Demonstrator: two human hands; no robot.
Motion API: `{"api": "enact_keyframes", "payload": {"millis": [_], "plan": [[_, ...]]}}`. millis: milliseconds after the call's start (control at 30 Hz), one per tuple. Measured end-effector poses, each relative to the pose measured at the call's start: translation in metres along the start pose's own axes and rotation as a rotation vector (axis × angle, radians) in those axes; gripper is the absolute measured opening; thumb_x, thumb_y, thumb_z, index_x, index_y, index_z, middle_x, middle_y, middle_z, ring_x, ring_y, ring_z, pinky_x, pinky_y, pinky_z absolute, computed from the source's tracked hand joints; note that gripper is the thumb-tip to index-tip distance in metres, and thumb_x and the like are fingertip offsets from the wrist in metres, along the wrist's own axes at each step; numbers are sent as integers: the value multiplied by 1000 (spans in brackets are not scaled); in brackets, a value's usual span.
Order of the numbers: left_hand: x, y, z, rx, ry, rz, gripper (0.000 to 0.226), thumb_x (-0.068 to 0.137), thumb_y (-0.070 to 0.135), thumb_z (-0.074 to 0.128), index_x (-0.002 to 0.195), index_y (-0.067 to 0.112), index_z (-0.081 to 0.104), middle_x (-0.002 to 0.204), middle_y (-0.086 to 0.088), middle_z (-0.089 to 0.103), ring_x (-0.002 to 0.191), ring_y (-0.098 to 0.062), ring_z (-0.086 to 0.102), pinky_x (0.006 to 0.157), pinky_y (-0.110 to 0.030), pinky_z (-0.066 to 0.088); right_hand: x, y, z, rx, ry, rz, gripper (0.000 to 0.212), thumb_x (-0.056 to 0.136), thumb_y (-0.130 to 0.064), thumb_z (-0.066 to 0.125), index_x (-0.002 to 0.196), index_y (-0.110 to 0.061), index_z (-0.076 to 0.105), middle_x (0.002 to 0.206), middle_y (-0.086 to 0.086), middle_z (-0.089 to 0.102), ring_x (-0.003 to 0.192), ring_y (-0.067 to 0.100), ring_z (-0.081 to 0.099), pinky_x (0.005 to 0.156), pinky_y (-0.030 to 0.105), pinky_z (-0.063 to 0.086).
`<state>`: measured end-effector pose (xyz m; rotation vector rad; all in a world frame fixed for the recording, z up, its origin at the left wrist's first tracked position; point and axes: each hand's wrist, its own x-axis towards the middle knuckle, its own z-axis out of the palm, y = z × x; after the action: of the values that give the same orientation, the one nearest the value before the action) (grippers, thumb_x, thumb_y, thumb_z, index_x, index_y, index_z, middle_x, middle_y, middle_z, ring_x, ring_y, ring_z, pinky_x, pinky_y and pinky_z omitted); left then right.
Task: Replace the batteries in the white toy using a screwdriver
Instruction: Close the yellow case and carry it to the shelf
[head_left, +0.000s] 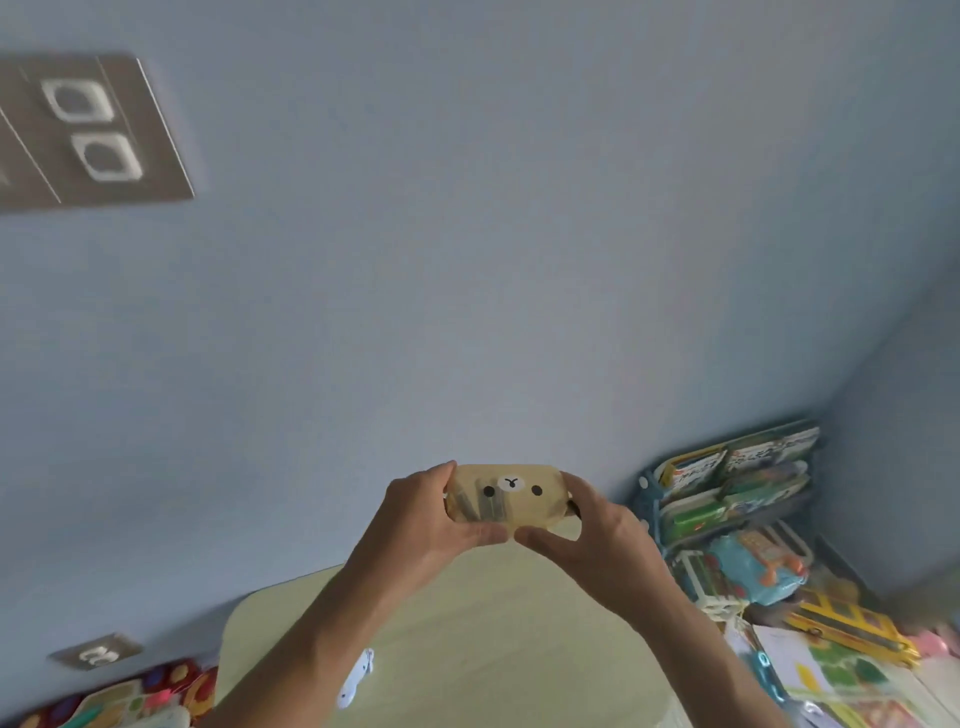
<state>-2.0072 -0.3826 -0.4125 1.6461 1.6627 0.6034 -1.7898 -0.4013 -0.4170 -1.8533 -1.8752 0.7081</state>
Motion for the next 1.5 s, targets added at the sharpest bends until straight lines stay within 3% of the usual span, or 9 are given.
{"api": "enact_keyframes", "payload": {"millis": [100, 300, 500, 700, 933, 1167, 1233, 1400, 1500], "plan": [[-16, 86, -29, -18, -25, 91, 81, 57, 66, 87, 112, 12, 63, 93, 8, 71, 74, -10, 62, 61, -22, 43, -24, -30, -88, -42, 69, 49, 77, 75, -71, 64, 139, -34, 42, 92, -20, 53, 85, 7, 51, 69, 25, 40], [-54, 264, -59, -2, -134, 332, 59, 66, 56, 90, 111, 27, 67, 100, 14, 74, 86, -4, 71, 69, -17, 52, -91, -59, -254, -34, 251, 144, 94, 63, -87, 51, 140, -34, 44, 109, -8, 73, 95, 15, 68, 81, 35, 56], [-85, 420, -25, -6, -234, 536, 56, 66, 59, 88, 109, 27, 72, 95, 15, 77, 84, 0, 71, 65, -10, 49, -165, -36, -398, -29, 477, 267, 81, 59, -82, 59, 127, -37, 57, 100, -12, 73, 92, 14, 69, 79, 35, 56], [-118, 551, 62, -17, -359, 711, 62, 66, 60, 87, 115, 24, 74, 95, 14, 78, 84, 0, 71, 60, -5, 48, -241, 34, -509, -64, 637, 362, 60, 69, -72, 69, 114, -32, 64, 76, -18, 60, 66, 3, 55, 55, 19, 38], [-152, 674, 190, -58, -573, 826, 67, 62, 64, 84, 116, 25, 75, 95, 15, 80, 85, -3, 75, 78, -25, 61, -322, 136, -603, -1, 737, 477, 71, 66, -73, 69, 122, -31, 61, 98, -16, 72, 78, 3, 67, 68, 29, 61], [-167, 771, 323, -66, -774, 872, 74, 58, 68, 87, 116, 24, 74, 97, 9, 81, 89, -9, 76, 87, -38, 62, -382, 230, -674, -33, 845, 611, 55, 75, -58, 75, 118, -24, 66, 85, -12, 68, 64, -1, 59, 54, 14, 43], [-166, 798, 362, -62, -822, 888, 66, 62, 61, 89, 114, 23, 75, 96, 7, 81, 90, -12, 77, 88, -40, 62, -391, 261, -693, -30, 881, 637, 65, 69, -67, 73, 118, -25, 66, 87, -11, 70, 68, 2, 63, 57, 20, 51], [-157, 868, 454, -105, -920, 951, 55, 71, 48, 89, 116, 20, 74, 97, 6, 80, 84, -7, 76, 69, -14, 58, -395, 339, -750, -68, 921, 709, 49, 78, -47, 79, 113, -15, 69, 71, -22, 56, 57, -7, 52, 47, 8, 41], [-141, 916, 507, -112, -956, 991, 54, 73, 48, 88, 117, 21, 73, 97, 7, 80, 82, -6, 77, 67, -14, 59, -388, 384, -791, -86, 957, 742, 43, 80, -43, 79, 107, -11, 68, 67, -21, 49, 53, -7, 45, 46, 5, 39]]}}
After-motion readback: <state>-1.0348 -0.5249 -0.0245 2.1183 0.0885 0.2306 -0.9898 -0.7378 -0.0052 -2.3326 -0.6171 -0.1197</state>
